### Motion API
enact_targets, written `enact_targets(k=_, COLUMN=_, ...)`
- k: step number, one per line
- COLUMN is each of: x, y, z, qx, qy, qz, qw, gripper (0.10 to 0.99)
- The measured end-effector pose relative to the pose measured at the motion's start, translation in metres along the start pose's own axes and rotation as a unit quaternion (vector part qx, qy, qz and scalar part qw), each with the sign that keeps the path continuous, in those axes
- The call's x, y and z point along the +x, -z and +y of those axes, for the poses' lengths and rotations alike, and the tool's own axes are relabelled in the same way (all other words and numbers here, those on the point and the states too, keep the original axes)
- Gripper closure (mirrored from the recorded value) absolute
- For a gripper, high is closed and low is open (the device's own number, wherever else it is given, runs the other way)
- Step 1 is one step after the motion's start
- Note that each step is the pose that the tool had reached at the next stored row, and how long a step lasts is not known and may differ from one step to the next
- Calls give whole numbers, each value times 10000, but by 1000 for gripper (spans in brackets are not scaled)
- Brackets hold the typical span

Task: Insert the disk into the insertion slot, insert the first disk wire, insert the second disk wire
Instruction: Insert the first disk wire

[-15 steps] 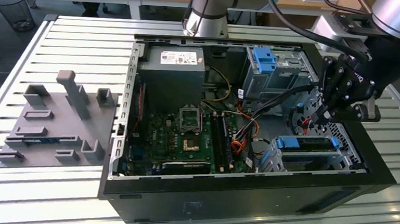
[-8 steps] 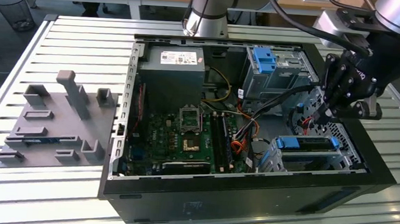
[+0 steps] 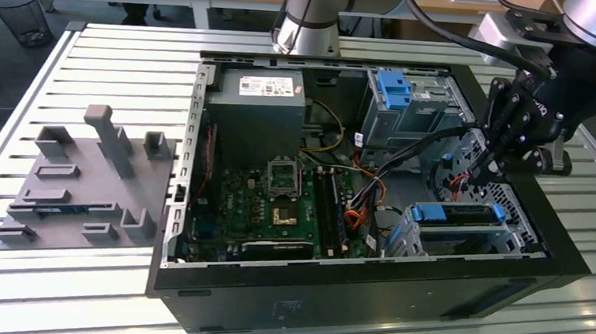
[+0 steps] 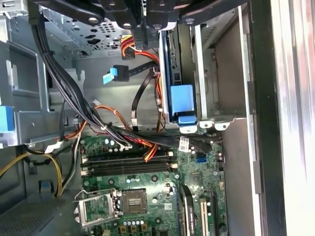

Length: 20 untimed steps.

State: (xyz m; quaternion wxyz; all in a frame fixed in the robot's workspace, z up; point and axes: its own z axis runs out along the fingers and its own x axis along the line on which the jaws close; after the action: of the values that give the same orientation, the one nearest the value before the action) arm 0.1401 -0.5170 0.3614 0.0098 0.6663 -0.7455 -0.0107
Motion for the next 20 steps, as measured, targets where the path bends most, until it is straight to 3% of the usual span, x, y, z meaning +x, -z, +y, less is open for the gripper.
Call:
enact_targets(k=1, x=-2, y=-1, z=-5, qx=1, qy=-15, qz=8, qw=10000, gripper=914)
enact_targets(k=5, x=-8, y=-3, z=-22, qx=6, qy=-67, qz=46, qw=10000, gripper=902)
enact_targets(k=6, x=-12, y=-6, z=-22, qx=6, qy=-102, qz=49, qw=9999, gripper=839)
enact_targets(k=17, x=-48, y=-60, z=-25, qx=5, qy=-498, qz=47, qw=9987, gripper=839)
enact_targets(k=20, x=-49, y=-75, z=-25, qx=8, qy=-536, qz=70, qw=9985, gripper=839)
